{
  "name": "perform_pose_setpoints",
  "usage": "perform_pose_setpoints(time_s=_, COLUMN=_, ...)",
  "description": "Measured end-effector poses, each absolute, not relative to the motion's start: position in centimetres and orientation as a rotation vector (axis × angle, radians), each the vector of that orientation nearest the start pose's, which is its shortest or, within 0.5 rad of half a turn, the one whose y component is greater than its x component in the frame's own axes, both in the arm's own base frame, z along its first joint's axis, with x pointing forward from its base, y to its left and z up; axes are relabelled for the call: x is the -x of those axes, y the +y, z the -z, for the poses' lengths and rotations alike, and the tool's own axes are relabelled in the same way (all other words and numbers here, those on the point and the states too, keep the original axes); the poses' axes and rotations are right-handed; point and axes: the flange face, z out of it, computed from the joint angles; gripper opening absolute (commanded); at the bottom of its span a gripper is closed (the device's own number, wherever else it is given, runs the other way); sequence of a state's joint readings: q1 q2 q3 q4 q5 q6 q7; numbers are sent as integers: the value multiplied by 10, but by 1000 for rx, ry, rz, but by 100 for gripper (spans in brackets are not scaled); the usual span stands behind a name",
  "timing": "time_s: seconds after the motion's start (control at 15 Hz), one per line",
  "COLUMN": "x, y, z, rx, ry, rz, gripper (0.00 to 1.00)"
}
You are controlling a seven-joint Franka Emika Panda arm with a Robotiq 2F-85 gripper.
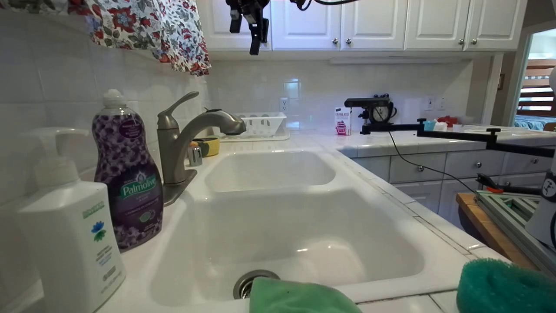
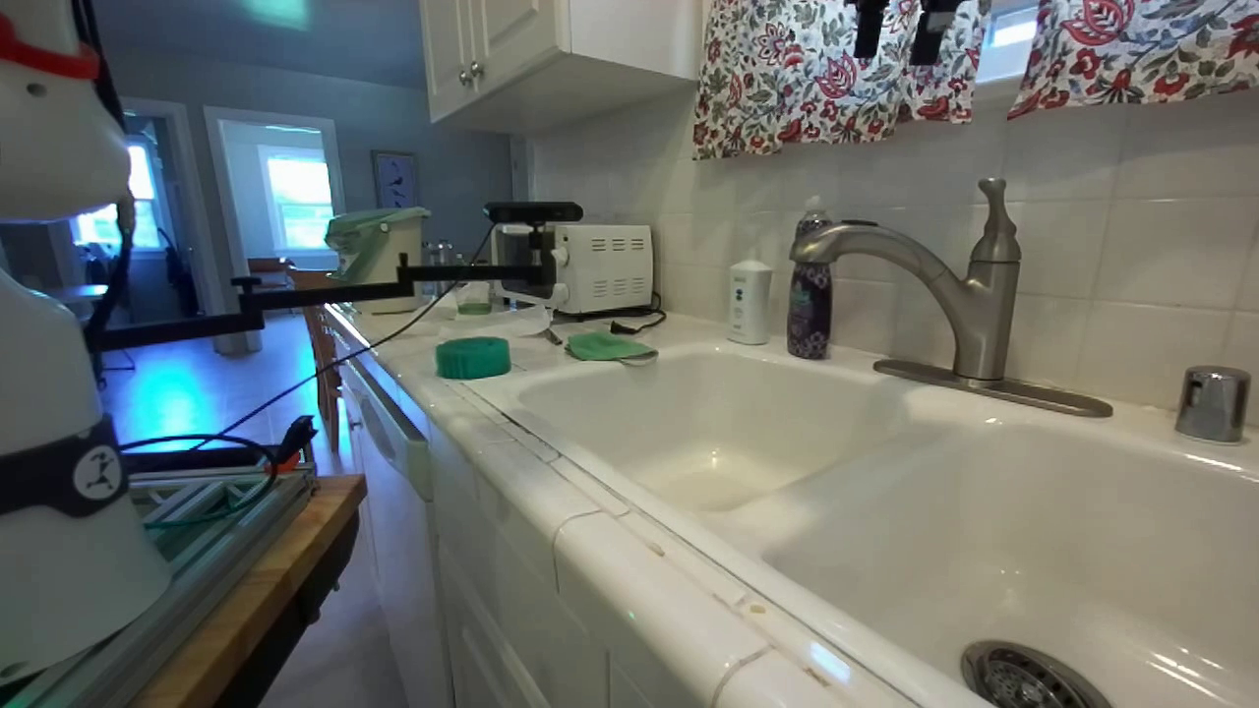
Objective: Close the tap
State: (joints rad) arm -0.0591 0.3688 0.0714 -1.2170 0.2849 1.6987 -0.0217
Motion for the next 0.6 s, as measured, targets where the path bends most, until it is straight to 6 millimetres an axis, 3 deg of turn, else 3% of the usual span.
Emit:
perform_pose_setpoints(time_s=0.2, x=-662, y=33, z=-590, rx=2924, ry=-171, rz=168, gripper=100)
perform_pose_setpoints(time_s=0.6, x=-662, y=33, z=-589, rx=2929, ry=-174, rz=166, gripper=100)
